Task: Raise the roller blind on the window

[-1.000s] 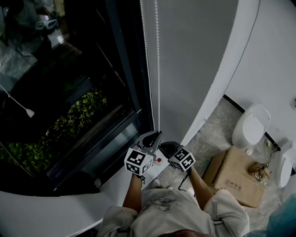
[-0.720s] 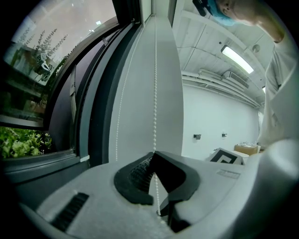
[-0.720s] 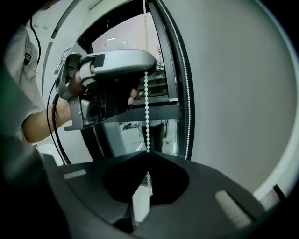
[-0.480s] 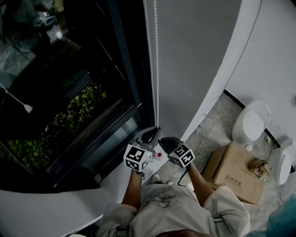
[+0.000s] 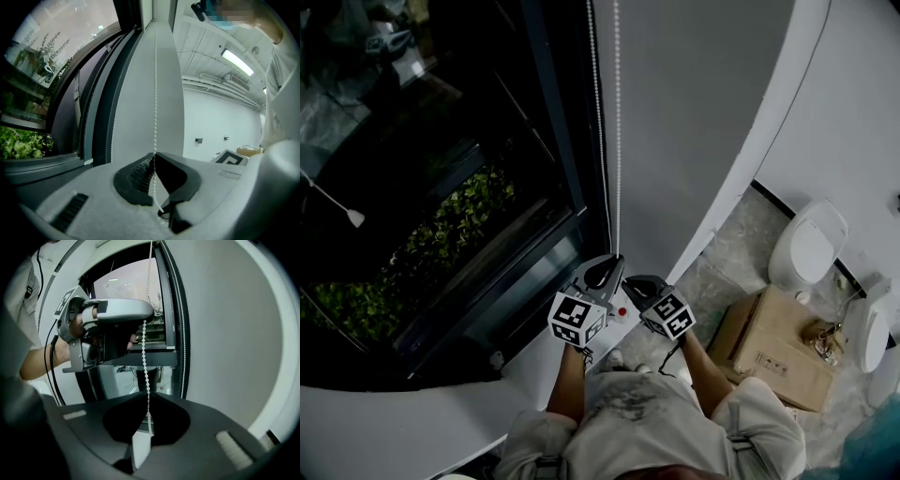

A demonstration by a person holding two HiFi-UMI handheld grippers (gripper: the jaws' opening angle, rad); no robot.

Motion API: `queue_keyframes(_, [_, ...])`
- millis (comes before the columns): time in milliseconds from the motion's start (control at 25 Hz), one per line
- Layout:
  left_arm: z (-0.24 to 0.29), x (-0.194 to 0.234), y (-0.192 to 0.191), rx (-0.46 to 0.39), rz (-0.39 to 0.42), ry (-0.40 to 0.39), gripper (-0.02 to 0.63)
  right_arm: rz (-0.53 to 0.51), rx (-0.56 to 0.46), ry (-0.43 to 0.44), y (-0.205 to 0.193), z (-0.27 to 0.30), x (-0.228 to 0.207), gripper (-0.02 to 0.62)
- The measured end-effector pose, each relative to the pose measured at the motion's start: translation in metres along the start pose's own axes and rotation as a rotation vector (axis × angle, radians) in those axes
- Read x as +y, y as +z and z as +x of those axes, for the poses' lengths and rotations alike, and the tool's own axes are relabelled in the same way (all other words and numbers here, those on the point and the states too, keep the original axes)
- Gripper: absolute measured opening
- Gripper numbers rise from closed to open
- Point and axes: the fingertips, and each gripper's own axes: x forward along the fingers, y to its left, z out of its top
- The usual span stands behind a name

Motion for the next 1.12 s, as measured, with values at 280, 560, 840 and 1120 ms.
queue_keyframes(280, [-0.007, 0.009, 0.001, -0.013, -0.01, 0.033, 0.103, -0.03, -0.052, -0.036, 0.024, -0.018, -0.004, 0.065])
queue_keyframes(560, [-0.027, 0.014, 0.02, -0.057, 0.037, 0.093, 0.012, -0.073, -0.172, -0.087, 0.071, -0.054, -0.003, 0.036])
queue_keyframes(840, [-0.044, 0.007, 0.016, -0.052, 0.052, 0.099, 0.005, -0.092, -0.308, -0.069, 0.115, -0.084, 0.014, 0.009])
queue_keyframes(1120, [-0.049, 0.001, 0.002, -0.036, 0.019, 0.094, 0.005, -0.079, -0.374, -0.071, 0.128, -0.092, 0.018, 0.008])
